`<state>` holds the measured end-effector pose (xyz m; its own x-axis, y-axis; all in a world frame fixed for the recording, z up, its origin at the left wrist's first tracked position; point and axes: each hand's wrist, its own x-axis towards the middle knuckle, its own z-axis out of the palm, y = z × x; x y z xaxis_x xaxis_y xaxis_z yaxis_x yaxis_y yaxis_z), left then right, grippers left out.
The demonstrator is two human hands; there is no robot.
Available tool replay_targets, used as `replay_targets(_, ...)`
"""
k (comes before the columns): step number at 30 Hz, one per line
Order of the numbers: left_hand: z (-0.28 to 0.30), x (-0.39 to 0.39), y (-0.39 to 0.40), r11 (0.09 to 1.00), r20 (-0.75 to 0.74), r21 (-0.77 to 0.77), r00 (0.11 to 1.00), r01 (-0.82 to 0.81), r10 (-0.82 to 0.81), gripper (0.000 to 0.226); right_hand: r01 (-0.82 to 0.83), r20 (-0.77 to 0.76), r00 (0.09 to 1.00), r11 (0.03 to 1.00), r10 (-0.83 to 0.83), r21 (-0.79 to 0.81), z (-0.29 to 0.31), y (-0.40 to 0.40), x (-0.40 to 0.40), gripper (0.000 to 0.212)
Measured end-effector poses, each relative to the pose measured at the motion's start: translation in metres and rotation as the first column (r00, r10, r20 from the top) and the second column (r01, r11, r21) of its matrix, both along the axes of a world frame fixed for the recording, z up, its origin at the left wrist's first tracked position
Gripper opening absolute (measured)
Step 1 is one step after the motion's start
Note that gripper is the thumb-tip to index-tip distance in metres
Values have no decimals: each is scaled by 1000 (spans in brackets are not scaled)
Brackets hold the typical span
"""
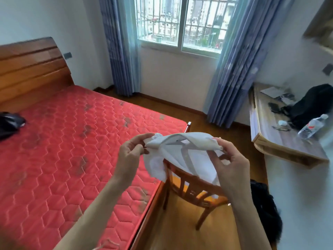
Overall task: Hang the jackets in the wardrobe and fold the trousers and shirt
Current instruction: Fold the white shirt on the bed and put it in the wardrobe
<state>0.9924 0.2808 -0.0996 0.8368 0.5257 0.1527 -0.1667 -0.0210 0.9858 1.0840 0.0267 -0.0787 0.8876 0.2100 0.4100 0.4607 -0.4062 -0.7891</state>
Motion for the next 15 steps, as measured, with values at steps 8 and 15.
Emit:
replay_targets(8,80,-56,67,917,162,279,956,-284,246,16,-54,344,936,997,72,-62,103,86,8,31)
replay_targets(15,169,-98,121,784,301,416,883,-461,360,21,-332,417,855,943,309,-19,195,154,3,17)
